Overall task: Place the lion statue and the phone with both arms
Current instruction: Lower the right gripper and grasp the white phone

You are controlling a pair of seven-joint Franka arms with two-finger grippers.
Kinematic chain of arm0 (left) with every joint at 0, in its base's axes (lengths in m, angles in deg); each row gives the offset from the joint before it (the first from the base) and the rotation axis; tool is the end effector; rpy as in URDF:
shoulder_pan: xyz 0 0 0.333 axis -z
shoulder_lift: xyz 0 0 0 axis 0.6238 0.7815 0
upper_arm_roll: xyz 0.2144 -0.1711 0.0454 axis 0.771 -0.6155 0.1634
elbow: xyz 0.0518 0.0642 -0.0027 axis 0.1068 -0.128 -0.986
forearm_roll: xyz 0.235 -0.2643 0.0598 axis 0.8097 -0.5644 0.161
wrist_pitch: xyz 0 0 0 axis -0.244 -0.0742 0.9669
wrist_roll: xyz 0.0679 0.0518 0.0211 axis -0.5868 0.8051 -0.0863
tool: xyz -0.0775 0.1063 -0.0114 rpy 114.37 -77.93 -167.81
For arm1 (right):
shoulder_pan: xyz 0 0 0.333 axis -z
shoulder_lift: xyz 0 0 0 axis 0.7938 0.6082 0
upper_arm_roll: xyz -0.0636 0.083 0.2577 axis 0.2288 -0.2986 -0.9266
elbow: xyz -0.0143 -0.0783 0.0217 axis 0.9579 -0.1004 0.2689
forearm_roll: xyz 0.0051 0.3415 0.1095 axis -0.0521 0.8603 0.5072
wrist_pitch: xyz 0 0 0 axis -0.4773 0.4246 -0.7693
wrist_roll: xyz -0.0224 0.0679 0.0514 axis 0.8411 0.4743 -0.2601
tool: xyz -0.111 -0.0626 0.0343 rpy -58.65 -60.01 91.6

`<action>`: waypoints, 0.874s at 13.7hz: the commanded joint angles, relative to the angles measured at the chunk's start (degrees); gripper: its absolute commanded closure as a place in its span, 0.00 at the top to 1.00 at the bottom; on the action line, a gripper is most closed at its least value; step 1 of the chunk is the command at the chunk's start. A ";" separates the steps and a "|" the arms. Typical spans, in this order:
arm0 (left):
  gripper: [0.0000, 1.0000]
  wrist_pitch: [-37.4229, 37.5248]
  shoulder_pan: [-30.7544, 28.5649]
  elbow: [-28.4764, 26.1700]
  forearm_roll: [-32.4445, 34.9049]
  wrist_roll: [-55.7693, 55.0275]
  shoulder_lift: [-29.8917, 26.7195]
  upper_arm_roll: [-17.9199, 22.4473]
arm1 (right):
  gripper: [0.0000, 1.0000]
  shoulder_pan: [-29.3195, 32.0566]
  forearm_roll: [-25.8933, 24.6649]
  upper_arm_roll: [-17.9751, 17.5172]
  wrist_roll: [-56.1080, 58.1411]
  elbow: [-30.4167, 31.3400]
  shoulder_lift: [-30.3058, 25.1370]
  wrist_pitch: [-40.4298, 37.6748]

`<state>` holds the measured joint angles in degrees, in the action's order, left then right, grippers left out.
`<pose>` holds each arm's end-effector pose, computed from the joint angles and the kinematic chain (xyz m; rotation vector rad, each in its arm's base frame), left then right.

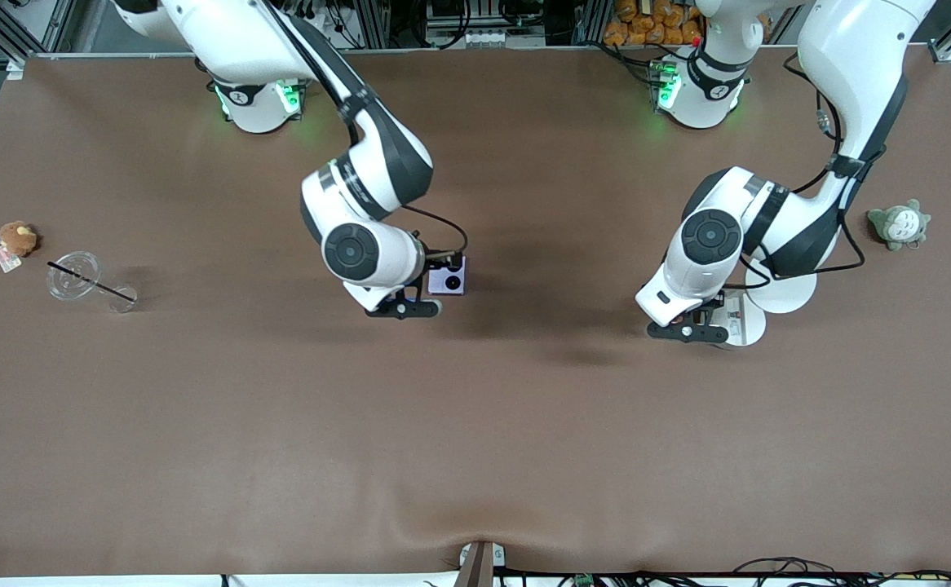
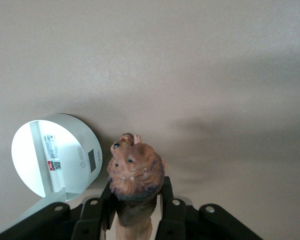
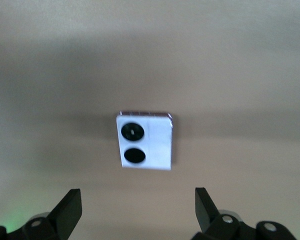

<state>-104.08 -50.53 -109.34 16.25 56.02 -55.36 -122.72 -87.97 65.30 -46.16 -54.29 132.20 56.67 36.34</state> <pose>0.5218 -0.1828 0.2332 -2.9173 0.2334 0.0775 0.4872 0.3902 0.2438 -2.9362 0.0425 0.4981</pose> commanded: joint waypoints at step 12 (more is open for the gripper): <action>0.00 -0.74 -2.65 0.77 4.30 0.30 6.93 0.28 | 1.00 -5.00 -4.10 0.88 -3.14 4.21 5.50 10.56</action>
<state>-104.46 -52.43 -109.19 18.75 56.02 -49.30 -122.12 -91.88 62.27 -45.85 -55.96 134.00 63.11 43.90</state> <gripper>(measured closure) 0.626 0.000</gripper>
